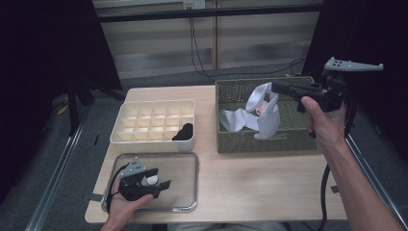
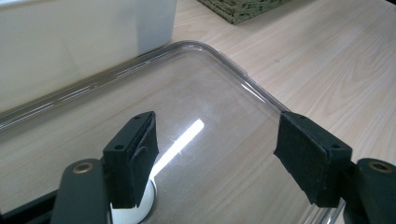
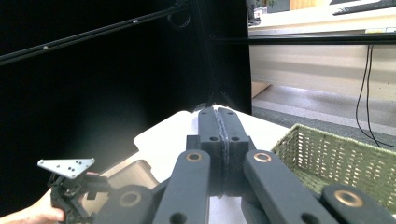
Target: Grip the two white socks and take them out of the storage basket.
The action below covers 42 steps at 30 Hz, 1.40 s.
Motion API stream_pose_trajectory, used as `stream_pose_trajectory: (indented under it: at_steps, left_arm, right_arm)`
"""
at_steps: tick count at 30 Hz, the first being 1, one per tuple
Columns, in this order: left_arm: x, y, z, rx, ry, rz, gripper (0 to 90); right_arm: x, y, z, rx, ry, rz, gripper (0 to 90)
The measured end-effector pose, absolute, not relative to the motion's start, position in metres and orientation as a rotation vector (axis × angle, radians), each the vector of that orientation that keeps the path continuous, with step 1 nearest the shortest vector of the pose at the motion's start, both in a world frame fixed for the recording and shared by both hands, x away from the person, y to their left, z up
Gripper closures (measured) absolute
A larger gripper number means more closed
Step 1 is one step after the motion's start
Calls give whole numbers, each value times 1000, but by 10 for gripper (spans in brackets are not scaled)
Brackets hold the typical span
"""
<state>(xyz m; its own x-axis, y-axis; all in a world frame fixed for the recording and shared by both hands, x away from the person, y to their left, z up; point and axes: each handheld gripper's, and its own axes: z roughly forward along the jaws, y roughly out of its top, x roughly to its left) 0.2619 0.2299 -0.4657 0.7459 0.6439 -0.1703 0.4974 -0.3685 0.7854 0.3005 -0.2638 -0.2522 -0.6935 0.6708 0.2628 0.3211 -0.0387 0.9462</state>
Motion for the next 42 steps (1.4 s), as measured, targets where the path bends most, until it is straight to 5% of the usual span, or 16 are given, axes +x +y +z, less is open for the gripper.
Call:
stream_pose_trajectory:
  at_steps: [14, 20, 42]
  left_arm:
    - [264, 215, -456, 2021, 816, 236, 350]
    - [267, 201, -446, 2005, 766, 238, 473]
    - [290, 131, -436, 2041, 638, 134, 647]
  right_arm:
    - [270, -258, -301, 1086, 2024, 1804, 895]
    - [268, -251, -336, 1136, 2062, 1807, 895]
    - [270, -211, -424, 1239, 2238, 1761, 895]
